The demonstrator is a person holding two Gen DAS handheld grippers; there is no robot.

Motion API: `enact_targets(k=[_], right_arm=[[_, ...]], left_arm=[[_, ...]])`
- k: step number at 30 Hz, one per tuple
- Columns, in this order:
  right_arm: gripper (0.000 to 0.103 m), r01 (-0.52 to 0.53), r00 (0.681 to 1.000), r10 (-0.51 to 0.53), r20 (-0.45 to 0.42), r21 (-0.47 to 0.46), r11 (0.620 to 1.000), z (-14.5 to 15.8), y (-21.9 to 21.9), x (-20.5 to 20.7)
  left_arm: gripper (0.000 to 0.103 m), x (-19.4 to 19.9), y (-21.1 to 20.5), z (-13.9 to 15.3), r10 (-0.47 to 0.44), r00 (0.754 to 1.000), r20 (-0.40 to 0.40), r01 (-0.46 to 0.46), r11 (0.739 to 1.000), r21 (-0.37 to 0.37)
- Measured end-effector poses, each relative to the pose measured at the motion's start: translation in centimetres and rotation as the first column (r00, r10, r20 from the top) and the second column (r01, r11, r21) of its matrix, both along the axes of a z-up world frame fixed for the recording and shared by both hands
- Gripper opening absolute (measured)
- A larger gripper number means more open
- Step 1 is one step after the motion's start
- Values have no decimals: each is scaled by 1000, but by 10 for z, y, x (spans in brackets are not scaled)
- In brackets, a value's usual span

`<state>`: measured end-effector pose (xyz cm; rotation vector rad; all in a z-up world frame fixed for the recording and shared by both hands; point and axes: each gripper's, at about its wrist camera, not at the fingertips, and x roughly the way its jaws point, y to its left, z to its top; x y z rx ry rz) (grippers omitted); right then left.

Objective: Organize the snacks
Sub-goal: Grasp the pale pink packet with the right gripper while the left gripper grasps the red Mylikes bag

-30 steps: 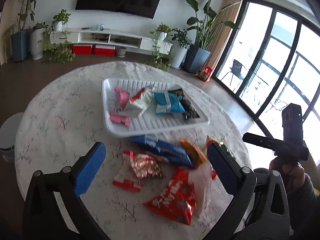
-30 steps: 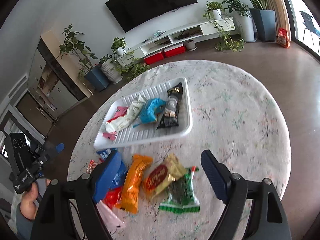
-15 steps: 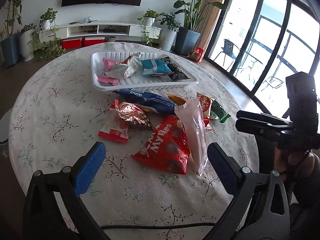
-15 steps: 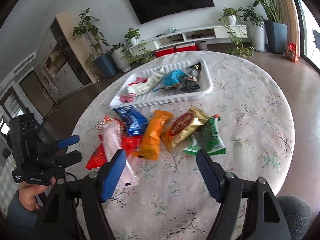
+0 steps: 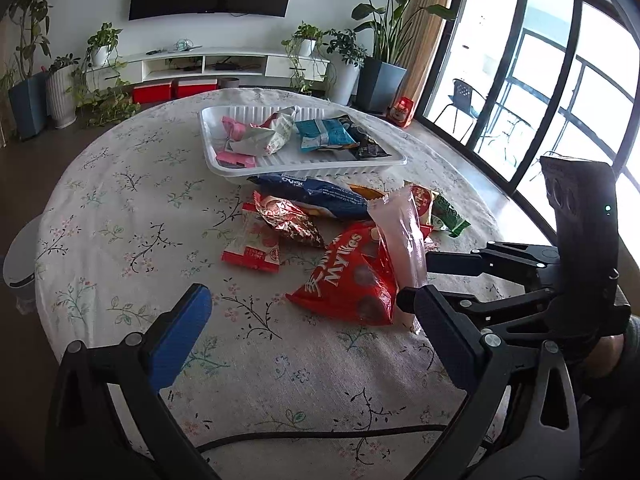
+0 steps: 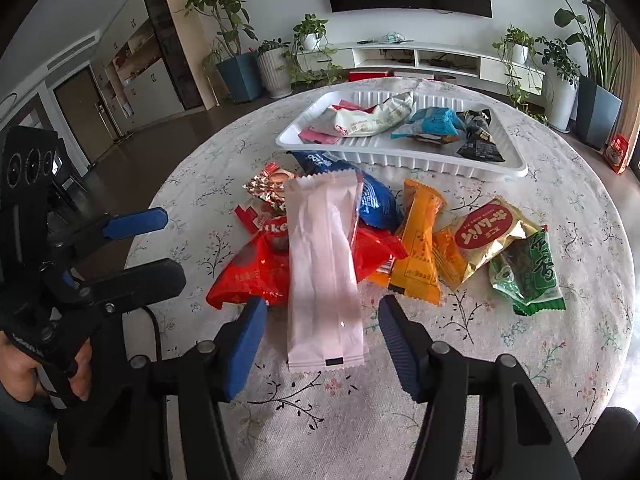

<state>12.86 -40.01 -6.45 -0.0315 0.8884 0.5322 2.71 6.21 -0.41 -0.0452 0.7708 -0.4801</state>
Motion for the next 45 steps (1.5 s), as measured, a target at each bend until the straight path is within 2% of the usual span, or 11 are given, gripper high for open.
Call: enact_targets(k=[11,15,20,24,29,34,35,37,38,42,45], right_arm=[[35,-6,1000,6,-14,0,1000,-8,2,6],[31,-16,1000,16,-12,11,1000,-6,-2,1],[29,-5,999,7,-43,62,998,-3,-19,-4],[29,27,997,-21,-73,91,996,-4,-36,-6],[29,44,995,-35,-88,106,993,-4,-46,-7],[29,51,994,-37,-105,129,990,-6,-51,-6],[29,53,994,-39,-107,134,990,-6,-52,-6],[29,59,993,-44,-109,140,988,-6,-54,-5],[29,62,993,-46,-111,143,988,-6,-56,-5],[29,71,992,-52,-118,156,985,-6,-61,-6],[29,73,991,-54,-120,164,984,-6,-63,-6]], left_arm=[[103,6,-12,1,-55,998,0,55,998,44],[103,11,-25,5,-105,994,9,103,990,98],[103,25,-46,6,-190,982,-4,188,968,168],[102,41,-68,-1,-257,965,-43,260,930,258],[102,54,-88,-12,-322,942,-98,336,880,335],[102,67,-107,-27,-379,910,-168,414,812,411],[99,69,-110,-30,-384,906,-175,422,802,423],[77,74,-115,-34,-389,901,-193,434,787,438],[62,76,-117,-38,-385,900,-204,436,782,446],[60,77,-121,-46,-382,896,-225,444,767,463],[56,78,-120,-47,-370,900,-229,435,784,443]])
